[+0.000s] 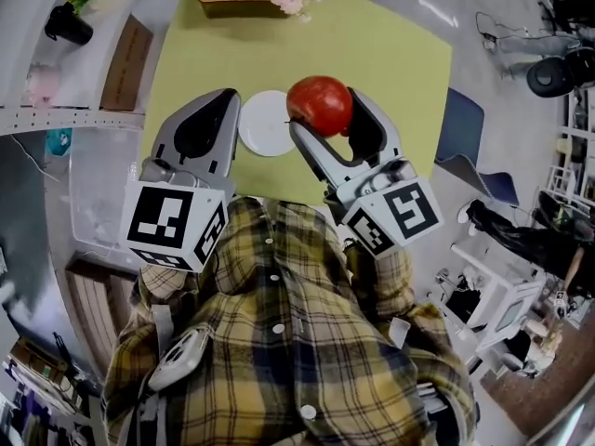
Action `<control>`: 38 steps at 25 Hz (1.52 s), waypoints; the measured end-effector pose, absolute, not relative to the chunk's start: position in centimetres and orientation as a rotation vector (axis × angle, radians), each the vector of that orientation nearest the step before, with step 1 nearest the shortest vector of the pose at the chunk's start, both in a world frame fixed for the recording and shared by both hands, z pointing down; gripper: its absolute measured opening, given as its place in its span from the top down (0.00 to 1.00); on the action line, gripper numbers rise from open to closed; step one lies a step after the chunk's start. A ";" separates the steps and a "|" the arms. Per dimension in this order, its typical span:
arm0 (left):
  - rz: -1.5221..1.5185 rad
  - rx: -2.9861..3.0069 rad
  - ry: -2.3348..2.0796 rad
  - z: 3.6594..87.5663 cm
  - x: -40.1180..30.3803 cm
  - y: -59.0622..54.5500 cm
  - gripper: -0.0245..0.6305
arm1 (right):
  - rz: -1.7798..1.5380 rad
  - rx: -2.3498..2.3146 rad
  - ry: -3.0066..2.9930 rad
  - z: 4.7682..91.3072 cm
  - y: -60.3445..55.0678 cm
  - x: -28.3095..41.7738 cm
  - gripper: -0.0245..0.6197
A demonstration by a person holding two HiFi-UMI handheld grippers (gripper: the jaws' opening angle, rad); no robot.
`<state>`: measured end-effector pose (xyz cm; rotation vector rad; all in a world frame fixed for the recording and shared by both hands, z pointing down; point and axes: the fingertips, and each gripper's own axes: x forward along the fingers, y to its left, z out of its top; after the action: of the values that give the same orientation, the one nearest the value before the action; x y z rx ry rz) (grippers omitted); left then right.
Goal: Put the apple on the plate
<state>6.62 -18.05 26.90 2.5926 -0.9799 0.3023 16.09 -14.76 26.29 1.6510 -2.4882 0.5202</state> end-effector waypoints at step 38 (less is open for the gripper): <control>0.489 2.386 -0.970 38.5 6.7 -17.2 0.96 | 0.784 1.388 -2.391 40.4 -15.8 14.7 0.43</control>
<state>6.72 -17.25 38.51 2.3860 -0.9699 0.4892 14.68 -15.79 40.39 1.3883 -2.3909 0.7837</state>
